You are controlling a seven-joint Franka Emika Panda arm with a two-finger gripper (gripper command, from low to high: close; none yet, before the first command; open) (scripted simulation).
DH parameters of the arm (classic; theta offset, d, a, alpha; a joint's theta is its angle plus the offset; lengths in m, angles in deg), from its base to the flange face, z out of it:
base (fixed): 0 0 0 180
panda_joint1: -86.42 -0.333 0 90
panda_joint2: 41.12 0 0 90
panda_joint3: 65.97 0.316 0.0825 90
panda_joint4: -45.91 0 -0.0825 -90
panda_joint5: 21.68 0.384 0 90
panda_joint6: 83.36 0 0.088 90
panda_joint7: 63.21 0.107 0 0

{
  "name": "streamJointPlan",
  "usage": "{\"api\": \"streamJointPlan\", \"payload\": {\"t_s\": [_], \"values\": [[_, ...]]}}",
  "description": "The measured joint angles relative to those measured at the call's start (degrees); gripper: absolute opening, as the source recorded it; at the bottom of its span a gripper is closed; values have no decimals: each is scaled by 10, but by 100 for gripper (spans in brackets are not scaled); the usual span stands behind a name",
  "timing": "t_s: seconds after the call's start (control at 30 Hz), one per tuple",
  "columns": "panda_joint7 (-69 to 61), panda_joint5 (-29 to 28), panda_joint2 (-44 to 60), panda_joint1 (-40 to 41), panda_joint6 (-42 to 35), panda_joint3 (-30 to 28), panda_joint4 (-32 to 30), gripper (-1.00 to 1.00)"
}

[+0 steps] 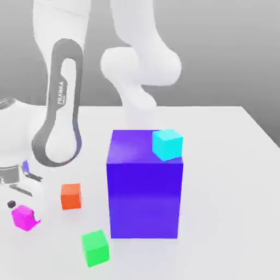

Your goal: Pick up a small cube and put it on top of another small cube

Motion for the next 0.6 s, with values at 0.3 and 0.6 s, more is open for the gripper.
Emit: {"api": "streamJointPlan", "payload": {"t_s": [0.3, 0.6], "values": [[37, -49, -46, -36, -33, -47, -13, -100], [2, -157, -120, -72, -90, -76, -32, -100]]}}
